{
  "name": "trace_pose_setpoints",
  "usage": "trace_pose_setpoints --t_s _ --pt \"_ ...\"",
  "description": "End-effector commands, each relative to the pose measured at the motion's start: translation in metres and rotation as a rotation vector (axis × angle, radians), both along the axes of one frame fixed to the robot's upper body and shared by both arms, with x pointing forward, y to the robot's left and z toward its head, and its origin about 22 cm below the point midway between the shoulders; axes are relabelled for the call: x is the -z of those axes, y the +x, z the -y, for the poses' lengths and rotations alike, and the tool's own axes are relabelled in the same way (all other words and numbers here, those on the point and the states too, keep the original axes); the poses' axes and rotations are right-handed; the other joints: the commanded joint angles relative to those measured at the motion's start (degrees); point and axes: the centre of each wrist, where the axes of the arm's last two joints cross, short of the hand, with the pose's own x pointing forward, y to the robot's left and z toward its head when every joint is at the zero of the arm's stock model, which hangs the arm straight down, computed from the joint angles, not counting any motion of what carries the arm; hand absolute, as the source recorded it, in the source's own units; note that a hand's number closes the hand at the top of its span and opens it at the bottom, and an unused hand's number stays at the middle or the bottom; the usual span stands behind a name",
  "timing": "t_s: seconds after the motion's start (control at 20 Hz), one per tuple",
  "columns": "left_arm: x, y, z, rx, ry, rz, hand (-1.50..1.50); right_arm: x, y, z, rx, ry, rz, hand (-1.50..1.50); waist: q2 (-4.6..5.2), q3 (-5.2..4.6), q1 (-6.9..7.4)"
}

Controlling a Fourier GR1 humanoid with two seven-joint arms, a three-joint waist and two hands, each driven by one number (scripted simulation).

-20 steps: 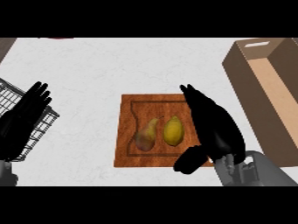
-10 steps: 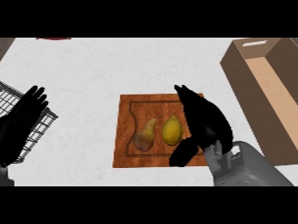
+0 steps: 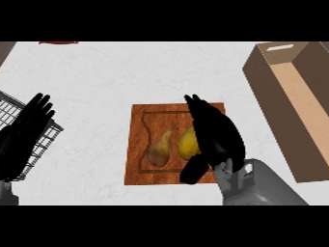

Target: Pick the lemon from the cutting board and place it in the cardboard box

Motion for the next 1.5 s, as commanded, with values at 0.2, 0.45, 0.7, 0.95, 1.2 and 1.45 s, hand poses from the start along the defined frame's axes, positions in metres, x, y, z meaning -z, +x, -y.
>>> trace_pose_setpoints --t_s 0.2,0.45,0.7,0.95,1.2,1.45 --pt "0.009 0.006 0.001 -0.02 0.008 -0.001 0.0 0.004 0.01 -0.017 0.076 -0.159 -0.094 -1.5 0.07 -0.03 -0.19" --pt "0.0 -0.007 -0.015 -0.008 0.005 -0.018 0.0 0.006 0.013 -0.015 0.085 -0.15 -0.103 -1.5 0.01 -0.01 0.16" --pt "-0.018 -0.001 0.005 -0.012 0.0 0.001 0.0 0.032 0.022 -0.014 0.102 -0.185 -0.151 -1.5 0.04 0.03 0.21" --pt "-0.003 -0.014 -0.002 -0.03 0.021 0.021 0.0 0.023 0.021 -0.018 0.1 -0.201 -0.151 -1.5 -0.05 0.01 0.16" --pt "-0.002 -0.003 -0.006 -0.023 0.002 -0.002 0.0 0.054 0.022 -0.011 0.118 -0.209 -0.174 -1.5 0.07 0.01 -0.04" --pt "0.005 0.009 -0.005 -0.033 0.006 -0.011 0.0 0.037 0.024 -0.032 0.085 -0.24 -0.204 -1.5 0.11 -0.01 -0.09"
